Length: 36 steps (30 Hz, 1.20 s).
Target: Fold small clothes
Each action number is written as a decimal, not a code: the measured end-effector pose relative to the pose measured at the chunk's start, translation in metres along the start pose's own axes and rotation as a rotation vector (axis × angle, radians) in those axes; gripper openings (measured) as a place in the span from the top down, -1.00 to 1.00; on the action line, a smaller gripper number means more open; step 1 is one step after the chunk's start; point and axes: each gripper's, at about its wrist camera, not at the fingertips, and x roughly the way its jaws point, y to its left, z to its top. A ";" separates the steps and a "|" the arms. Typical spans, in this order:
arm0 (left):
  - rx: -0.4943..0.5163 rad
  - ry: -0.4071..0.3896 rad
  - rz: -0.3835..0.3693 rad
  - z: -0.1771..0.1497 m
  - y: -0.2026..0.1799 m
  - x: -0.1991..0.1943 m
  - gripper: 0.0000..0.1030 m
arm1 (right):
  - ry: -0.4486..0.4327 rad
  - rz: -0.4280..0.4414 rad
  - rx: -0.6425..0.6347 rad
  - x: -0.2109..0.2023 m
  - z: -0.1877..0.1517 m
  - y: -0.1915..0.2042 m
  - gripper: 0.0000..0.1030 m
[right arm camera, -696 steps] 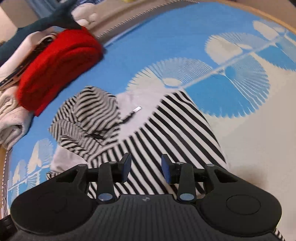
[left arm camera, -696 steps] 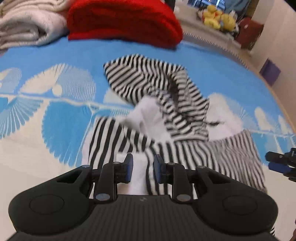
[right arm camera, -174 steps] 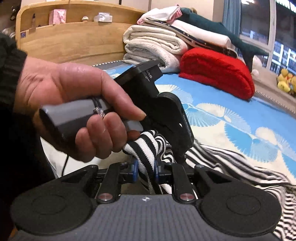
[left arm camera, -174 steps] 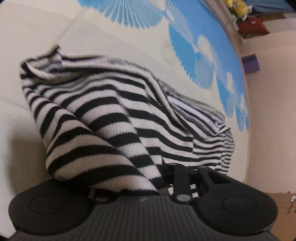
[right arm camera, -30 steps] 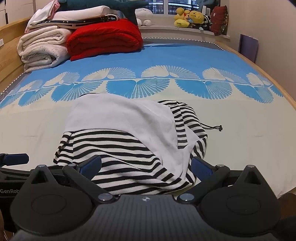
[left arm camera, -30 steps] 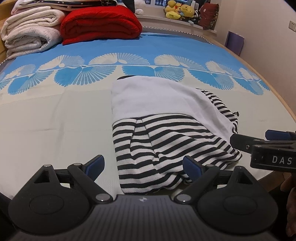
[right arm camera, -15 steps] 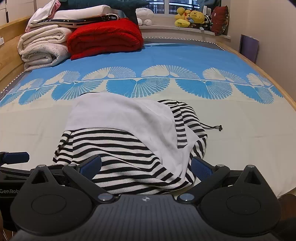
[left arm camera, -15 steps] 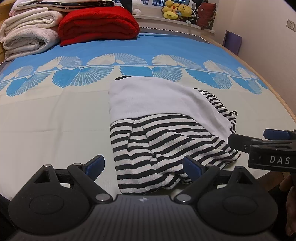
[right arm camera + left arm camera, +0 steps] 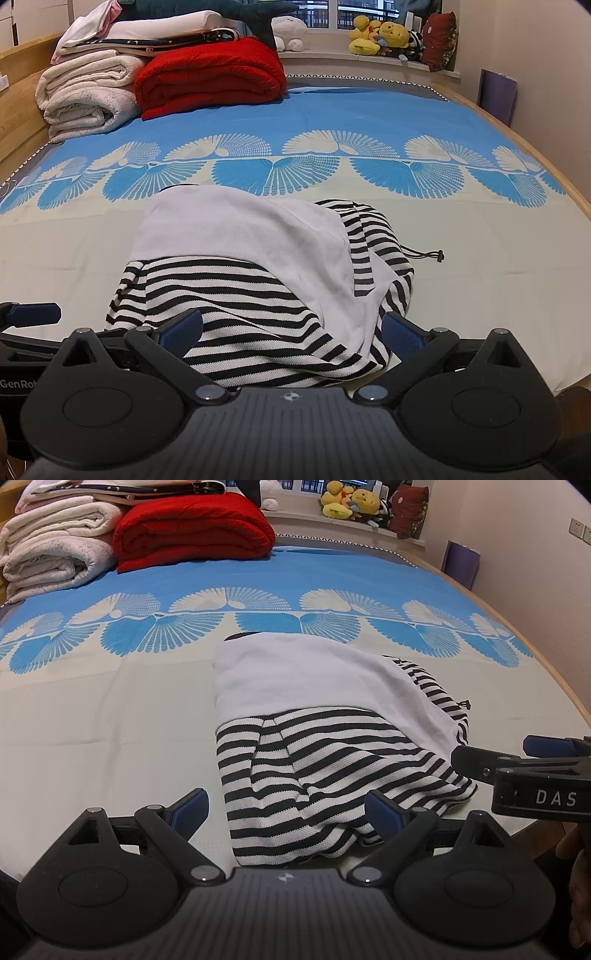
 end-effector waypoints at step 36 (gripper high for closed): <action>0.019 -0.001 -0.016 -0.002 0.002 0.001 -0.83 | 0.000 0.000 0.000 0.000 0.000 0.000 -0.98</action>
